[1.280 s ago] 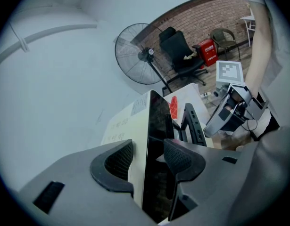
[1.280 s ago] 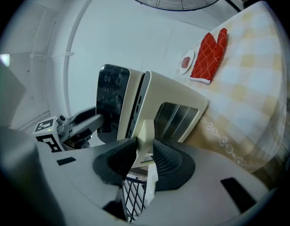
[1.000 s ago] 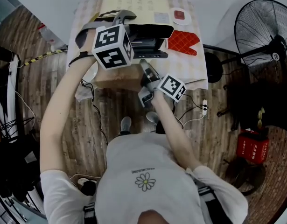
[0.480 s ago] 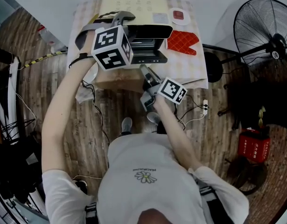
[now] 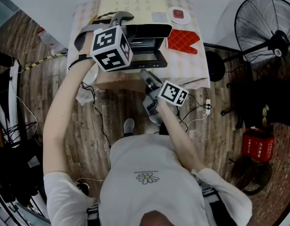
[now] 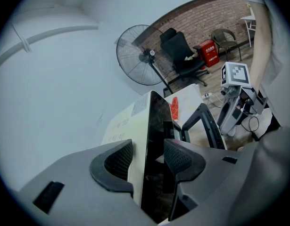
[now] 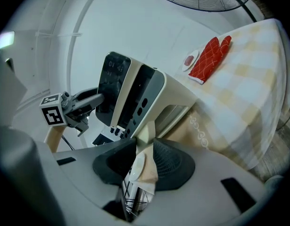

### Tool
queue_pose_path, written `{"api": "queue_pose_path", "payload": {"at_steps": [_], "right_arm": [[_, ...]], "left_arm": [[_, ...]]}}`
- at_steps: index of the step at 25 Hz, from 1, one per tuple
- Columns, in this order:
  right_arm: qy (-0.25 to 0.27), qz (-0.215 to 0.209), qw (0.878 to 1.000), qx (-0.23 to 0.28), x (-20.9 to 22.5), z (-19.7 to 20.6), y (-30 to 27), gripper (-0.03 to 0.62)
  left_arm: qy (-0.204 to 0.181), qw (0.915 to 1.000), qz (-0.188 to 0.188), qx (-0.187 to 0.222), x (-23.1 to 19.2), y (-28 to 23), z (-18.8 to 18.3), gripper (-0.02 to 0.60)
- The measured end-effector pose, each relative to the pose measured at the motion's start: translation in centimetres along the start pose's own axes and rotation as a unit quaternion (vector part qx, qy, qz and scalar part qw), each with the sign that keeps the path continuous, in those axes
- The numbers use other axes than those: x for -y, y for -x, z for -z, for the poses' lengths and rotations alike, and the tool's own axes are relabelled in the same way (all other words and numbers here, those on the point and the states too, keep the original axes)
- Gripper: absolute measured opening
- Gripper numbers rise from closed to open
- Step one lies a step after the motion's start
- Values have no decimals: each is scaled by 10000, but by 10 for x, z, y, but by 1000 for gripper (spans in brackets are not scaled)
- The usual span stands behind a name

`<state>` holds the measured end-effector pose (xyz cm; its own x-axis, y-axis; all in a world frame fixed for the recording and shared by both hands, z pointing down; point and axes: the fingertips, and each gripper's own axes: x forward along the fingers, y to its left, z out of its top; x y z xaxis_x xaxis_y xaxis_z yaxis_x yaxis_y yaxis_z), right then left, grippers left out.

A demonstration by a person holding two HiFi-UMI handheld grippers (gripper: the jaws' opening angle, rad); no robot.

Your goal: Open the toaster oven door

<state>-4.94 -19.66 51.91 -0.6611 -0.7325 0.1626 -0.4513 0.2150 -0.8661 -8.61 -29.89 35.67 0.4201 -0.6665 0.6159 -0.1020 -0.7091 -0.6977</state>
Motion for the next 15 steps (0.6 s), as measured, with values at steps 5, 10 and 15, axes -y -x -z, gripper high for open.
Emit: {"api": "queue_pose_path", "payload": {"at_steps": [5, 10, 15], "right_arm": [[173, 60, 9997, -180, 6, 7, 2, 86], [279, 112, 9992, -279, 11, 12, 5, 86], [475, 216, 9972, -531, 19, 23, 9, 86]], "left_arm": [[11, 10000, -14, 9, 0, -1, 1, 216], [7, 10000, -11, 4, 0, -1, 0, 218], [15, 10000, -18, 5, 0, 0, 0, 218]]}}
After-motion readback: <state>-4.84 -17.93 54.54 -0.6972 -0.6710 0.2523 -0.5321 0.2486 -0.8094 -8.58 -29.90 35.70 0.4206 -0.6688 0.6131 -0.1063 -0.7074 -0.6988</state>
